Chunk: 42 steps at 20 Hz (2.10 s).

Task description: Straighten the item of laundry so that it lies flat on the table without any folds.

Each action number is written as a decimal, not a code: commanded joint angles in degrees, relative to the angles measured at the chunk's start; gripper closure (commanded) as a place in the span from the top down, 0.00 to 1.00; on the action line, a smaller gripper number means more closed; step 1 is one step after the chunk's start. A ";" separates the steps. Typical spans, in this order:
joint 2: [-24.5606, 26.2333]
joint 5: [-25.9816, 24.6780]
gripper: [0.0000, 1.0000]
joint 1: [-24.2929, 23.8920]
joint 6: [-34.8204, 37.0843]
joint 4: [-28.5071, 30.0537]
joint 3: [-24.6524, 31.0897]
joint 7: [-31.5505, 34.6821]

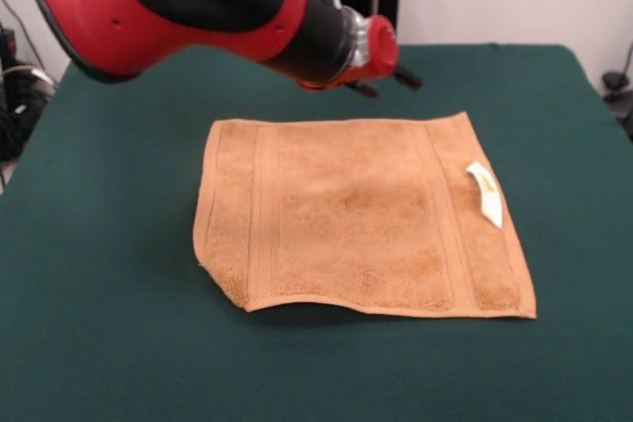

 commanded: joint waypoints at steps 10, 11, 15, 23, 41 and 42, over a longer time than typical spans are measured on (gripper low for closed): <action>6.64 -9.12 1.00 6.59 -8.99 2.62 2.55 -8.81; 6.63 -10.00 1.00 6.98 -9.45 2.69 2.13 -8.21; 6.53 -12.89 1.00 9.09 -10.06 1.14 0.04 -5.39; 2.89 -17.88 1.00 5.62 -15.07 8.01 -4.07 -0.80; 7.14 -8.94 1.00 1.99 -21.88 13.92 3.52 0.19; 7.37 -8.69 1.00 1.85 -22.38 14.14 3.84 0.06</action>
